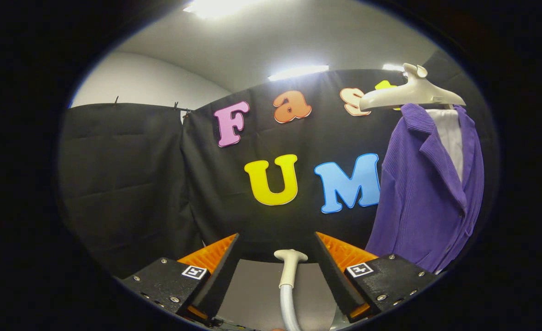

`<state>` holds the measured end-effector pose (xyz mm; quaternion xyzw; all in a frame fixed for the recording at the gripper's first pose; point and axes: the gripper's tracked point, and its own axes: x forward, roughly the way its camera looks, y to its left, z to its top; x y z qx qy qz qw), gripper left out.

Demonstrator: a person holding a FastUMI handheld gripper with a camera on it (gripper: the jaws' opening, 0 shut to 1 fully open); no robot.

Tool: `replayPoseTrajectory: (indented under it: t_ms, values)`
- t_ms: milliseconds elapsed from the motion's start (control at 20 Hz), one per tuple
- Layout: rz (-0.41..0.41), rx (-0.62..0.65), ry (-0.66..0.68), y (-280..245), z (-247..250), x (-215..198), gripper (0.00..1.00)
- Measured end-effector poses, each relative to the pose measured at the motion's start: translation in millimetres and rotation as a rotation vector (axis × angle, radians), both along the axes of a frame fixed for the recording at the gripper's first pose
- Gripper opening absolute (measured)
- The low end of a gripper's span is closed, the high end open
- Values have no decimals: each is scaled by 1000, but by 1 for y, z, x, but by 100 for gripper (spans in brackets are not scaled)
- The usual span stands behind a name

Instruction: Iron the clothes twice with a garment steamer, once on the left side and once on the right side.

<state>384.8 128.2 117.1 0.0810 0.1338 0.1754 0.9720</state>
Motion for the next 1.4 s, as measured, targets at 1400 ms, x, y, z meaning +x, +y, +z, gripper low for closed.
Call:
replayPoseTrajectory:
  t_ms: [1400]
  values:
    - [109, -33, 668, 35, -222, 118, 94]
